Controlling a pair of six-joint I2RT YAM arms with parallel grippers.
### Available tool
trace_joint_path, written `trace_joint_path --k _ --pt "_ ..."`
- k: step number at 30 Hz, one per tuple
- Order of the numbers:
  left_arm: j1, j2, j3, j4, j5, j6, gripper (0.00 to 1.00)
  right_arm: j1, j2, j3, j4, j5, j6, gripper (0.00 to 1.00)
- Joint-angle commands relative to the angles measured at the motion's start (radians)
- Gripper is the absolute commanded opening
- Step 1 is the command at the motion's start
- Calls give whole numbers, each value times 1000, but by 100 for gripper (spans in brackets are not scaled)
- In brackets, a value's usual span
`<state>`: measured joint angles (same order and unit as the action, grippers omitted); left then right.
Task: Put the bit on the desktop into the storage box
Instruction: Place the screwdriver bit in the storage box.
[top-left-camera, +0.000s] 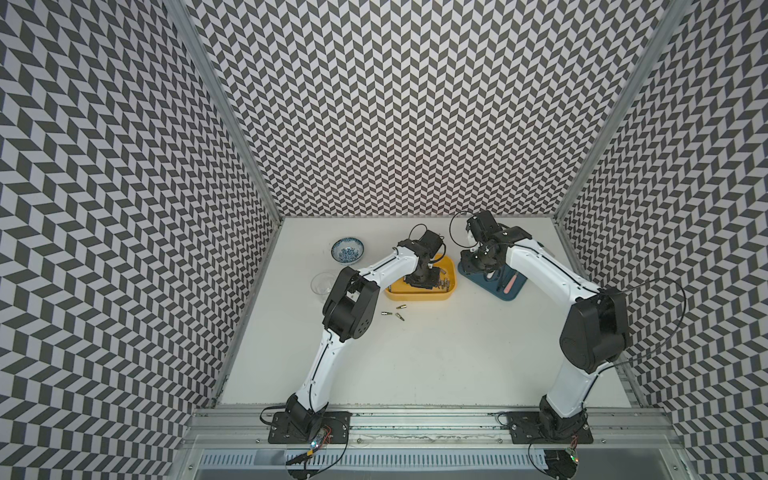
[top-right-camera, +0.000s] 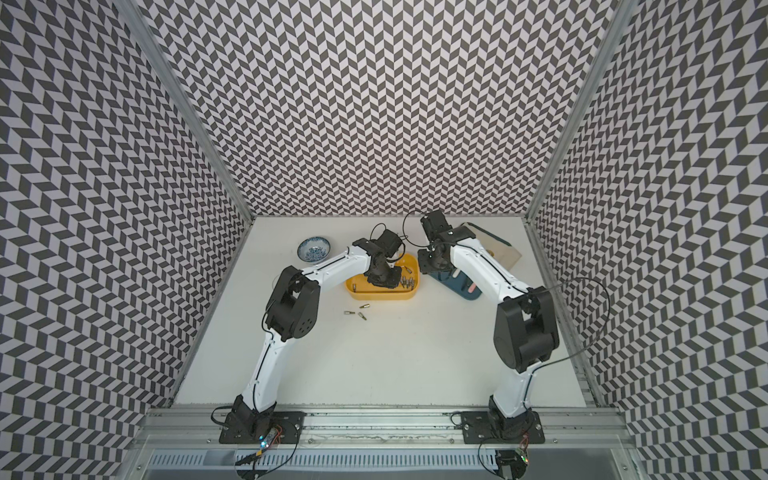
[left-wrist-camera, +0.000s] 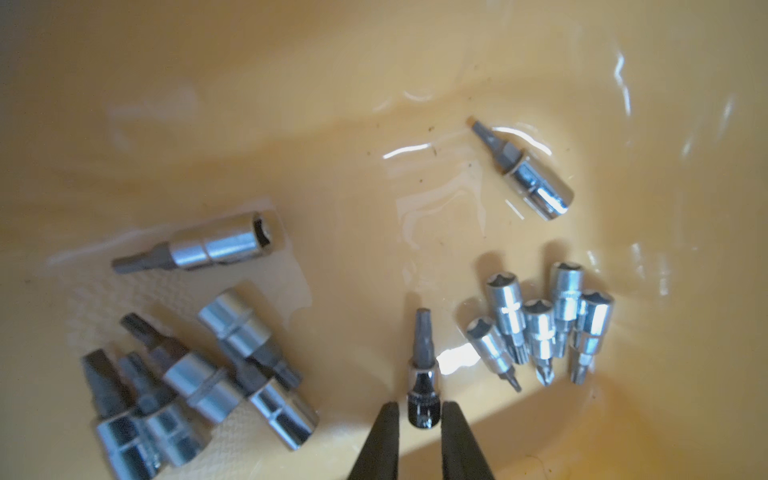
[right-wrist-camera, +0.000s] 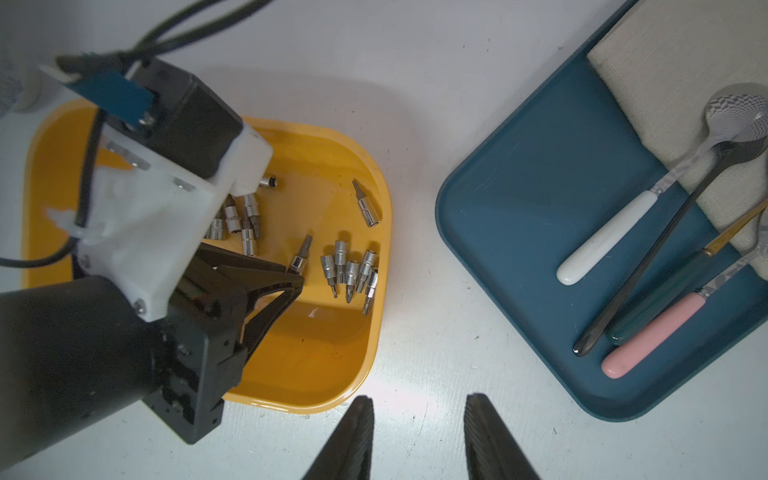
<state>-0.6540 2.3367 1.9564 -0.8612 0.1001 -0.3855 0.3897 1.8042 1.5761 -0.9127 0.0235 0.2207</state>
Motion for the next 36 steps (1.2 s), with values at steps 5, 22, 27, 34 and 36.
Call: trace_joint_path --k 5,22,27,34,36 --pt "0 -47 47 16 18 7 29 7 -73 -25 28 -39 -1 41" --pt "214 -673 -382 -64 -58 20 33 298 -203 -249 230 -75 73 45" --pt "214 -852 -606 -47 -51 -24 34 412 -128 -248 260 -52 45 46" --pt "214 -988 -801 -36 -47 -62 35 501 7 -220 309 -36 18 47" --pt "215 -1012 -833 -38 -46 -68 35 509 51 -201 320 -35 8 47"
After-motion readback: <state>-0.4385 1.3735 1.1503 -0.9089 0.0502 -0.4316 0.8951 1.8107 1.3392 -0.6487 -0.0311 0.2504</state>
